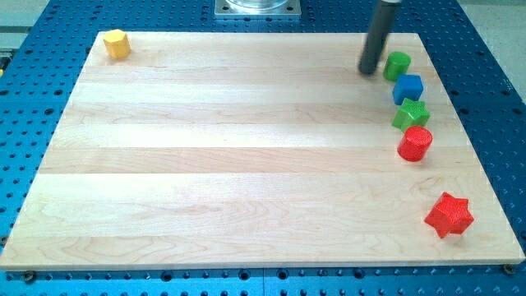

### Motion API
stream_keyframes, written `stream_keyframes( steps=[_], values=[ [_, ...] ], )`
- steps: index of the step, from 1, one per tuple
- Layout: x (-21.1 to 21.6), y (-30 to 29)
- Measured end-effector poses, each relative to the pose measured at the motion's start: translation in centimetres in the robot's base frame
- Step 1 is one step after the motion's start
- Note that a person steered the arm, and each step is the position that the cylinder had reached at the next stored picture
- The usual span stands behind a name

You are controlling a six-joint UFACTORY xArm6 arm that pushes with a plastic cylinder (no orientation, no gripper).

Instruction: Move hexagon diagonally to the top left of the red star

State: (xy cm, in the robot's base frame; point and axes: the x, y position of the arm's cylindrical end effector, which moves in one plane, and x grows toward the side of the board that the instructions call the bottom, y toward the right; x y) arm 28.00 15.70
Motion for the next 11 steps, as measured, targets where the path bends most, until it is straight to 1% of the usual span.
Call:
stream_keyframes(
  steps=[1,2,3,4,5,6,7,8,9,10,11],
  values=[
    [-4.2,-1.6],
    [-6.2,3.2],
    [-6.7,5.1],
    [-6.7,1.7],
    [-2.4,-12.6],
    [3.2,-31.0],
    [1.4,-45.2],
    [-4.1,-46.0],
    [-6.4,-39.8],
    [-2.4,-30.2],
    [5.0,-19.9]
  ],
)
